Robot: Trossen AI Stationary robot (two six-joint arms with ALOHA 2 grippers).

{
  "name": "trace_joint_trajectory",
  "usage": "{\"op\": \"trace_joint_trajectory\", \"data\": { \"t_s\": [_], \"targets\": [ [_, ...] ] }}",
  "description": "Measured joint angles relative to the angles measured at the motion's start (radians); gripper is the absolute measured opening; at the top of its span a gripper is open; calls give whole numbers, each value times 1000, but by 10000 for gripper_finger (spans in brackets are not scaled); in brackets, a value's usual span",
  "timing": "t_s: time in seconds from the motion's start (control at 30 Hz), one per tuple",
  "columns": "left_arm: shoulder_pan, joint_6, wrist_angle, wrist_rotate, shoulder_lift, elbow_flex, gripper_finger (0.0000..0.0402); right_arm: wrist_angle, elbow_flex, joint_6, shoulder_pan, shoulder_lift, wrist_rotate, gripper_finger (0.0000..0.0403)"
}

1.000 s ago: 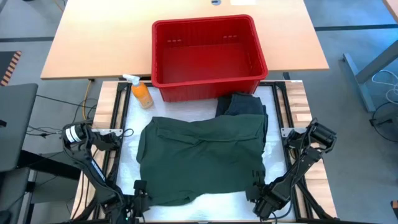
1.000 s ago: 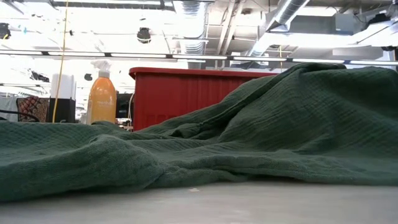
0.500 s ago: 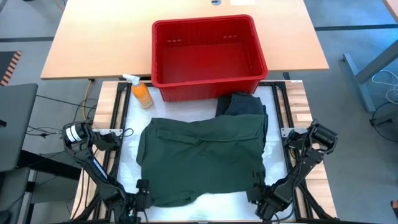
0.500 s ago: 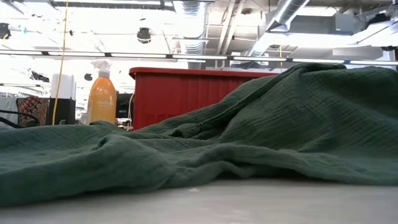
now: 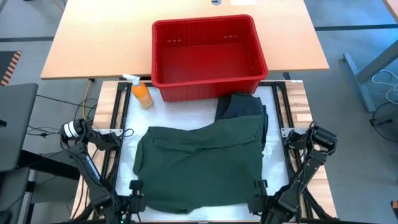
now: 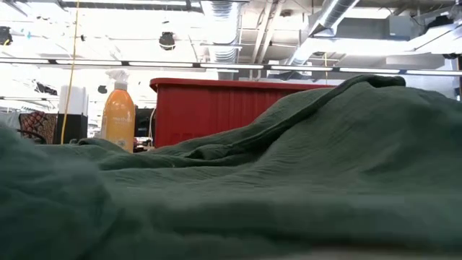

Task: Fold Laundry from Bin
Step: Fold the green button down shirt

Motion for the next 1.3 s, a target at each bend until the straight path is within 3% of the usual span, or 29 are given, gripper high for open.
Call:
{"op": "trace_joint_trajectory", "data": {
  "t_s": [0.47,0.9,1.07,1.3],
  "targets": [
    [-1,-243,-511,-190,-79,126,0,-690,385,174,-92,-4,125,13],
    [70,-439,-998,-230,-164,149,0,-683,380,-136,-395,-74,227,13],
    [121,-398,-1000,-251,-166,148,0,-684,380,-212,-469,-140,206,13],
    [226,-314,-1001,-343,-168,147,0,-682,358,-348,-474,-270,141,13]
  ]
}}
